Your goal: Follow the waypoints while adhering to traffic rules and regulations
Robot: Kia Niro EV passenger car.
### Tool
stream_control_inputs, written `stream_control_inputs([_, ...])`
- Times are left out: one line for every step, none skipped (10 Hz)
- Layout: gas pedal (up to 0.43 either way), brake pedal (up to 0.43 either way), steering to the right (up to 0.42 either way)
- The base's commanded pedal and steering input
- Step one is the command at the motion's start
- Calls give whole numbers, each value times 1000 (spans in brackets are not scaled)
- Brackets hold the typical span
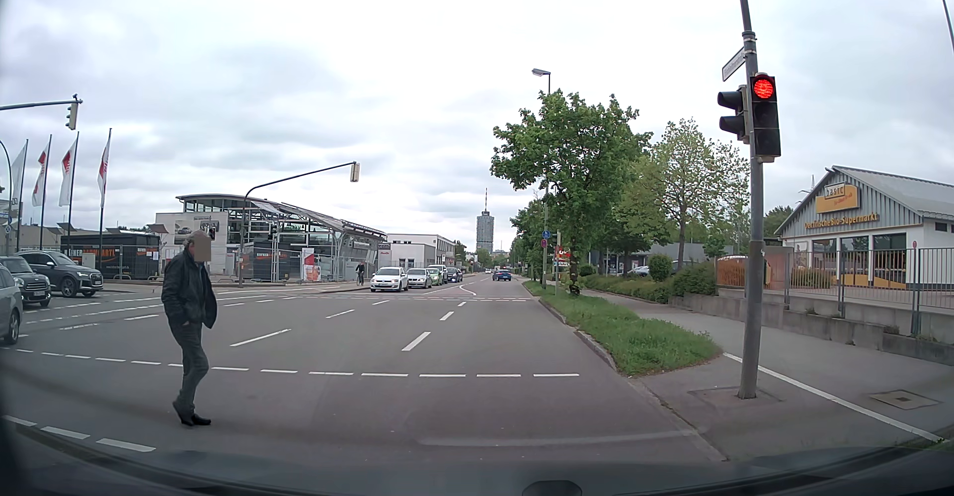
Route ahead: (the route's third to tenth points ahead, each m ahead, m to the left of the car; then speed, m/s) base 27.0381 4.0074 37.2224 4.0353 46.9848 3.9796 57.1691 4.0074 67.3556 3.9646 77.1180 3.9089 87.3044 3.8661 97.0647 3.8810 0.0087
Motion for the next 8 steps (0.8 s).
stream_control_inputs([0,262,2])
stream_control_inputs([0,262,2])
stream_control_inputs([0,262,2])
stream_control_inputs([0,262,2])
stream_control_inputs([0,262,2])
stream_control_inputs([0,262,2])
stream_control_inputs([0,262,2])
stream_control_inputs([0,262,2])
